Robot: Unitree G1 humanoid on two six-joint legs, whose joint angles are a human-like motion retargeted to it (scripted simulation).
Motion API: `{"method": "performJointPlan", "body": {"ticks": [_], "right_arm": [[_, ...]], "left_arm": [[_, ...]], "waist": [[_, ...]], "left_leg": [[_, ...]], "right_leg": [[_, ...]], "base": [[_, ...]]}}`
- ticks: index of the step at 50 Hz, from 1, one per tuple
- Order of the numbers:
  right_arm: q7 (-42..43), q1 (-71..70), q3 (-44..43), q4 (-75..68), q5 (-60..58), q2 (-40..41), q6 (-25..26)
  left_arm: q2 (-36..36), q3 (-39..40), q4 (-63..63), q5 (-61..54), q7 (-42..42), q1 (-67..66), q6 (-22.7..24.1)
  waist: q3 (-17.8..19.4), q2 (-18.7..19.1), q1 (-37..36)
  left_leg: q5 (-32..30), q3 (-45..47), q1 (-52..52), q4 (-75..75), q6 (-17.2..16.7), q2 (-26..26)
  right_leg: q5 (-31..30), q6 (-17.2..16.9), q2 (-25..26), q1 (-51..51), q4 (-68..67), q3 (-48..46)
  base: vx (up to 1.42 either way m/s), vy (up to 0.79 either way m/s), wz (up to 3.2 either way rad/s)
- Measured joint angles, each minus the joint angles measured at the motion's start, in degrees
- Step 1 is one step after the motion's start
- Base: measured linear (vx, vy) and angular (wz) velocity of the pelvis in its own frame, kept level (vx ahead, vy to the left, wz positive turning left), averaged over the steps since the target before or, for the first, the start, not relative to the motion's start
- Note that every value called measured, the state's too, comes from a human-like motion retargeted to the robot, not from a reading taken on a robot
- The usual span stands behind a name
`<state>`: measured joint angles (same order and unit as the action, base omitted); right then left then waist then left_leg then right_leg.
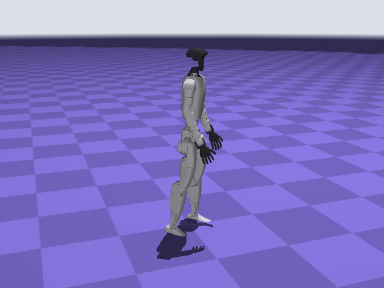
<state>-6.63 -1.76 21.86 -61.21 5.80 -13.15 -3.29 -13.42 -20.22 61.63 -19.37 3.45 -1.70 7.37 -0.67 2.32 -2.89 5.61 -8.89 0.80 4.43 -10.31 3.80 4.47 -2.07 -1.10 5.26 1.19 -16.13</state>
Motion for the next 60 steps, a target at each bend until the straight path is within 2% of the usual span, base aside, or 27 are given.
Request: {"method": "performJointPlan", "body": {"ticks": [16,35,40,48,54,60], "right_arm": [[0.04,-1.4,2.35,-8.27,-4.85,2.41,0.24],[1.11,-0.47,3.51,-7.32,-10.53,1.29,0.26],[2.2,0.1,2.51,-6.54,-12.34,0.64,0.63],[4.38,1.55,0.74,-5.15,-15.8,-0.51,1.65],[4.74,1.98,1.82,-5.8,-17.66,-1.15,2.71],[4.01,1.0,5.59,-6.97,-18.46,-2.3,3.07]], "left_arm": [[0.3,1.27,5.19,7.63,-3.25,2.98,0.03],[-1.49,-1.41,-0.65,15.28,-2.74,2.4,0.34],[-5.57,-3.69,-9.3,19.9,-2.23,-2.39,1.35],[-15.57,-7.94,-38.44,30.33,-1.46,-0.49,4.03],[-21.32,-12.14,-54.42,38.83,-4.2,13.29,4.32],[-21.01,-20.66,-53.11,47.01,-7.33,35.34,2.04]], "waist": [[-0.49,-1.61,-2.18],[-0.78,-1.05,-2.58],[-1.04,-0.26,-2.68],[-2.27,1.36,-2.67],[-4.04,2.74,-1.18],[-5.75,4.61,1.73]], "left_leg": [[-0.27,-2.88,0.39,-0.09,-0.79,-0.93],[-0.86,-4.51,2.46,-0.13,-1.94,-1.05],[-0.77,-4.6,3.09,-0.14,-1.98,-1.05],[-0.72,-5.12,3.97,-0.15,-2.21,-1.25],[-0.77,-5.51,4.45,-0.12,-2.81,-1.37],[-0.95,-5.68,4.69,-0.09,-3.53,-1.41]], "right_leg": [[-0.28,1.09,-0.58,0.92,-1.95,-3.53],[-0.73,1.98,-0.38,-0.15,-3.05,-6.1],[-0.54,2.01,-0.41,-0.85,-3.79,-6.29],[-0.24,2.48,-0.63,-1.84,-5.04,-6.74],[-0.56,2.82,-0.62,-2.08,-5.26,-7.02],[-0.99,3.05,-0.51,-1.92,-4.95,-7.47]], "base": [[0.01,0.03,0.31],[0.0,0.0,0.1],[0.0,0.0,0.0],[0.0,0.0,0.0],[0.0,0.0,0.0],[0.0,0.0,0.0]]}}
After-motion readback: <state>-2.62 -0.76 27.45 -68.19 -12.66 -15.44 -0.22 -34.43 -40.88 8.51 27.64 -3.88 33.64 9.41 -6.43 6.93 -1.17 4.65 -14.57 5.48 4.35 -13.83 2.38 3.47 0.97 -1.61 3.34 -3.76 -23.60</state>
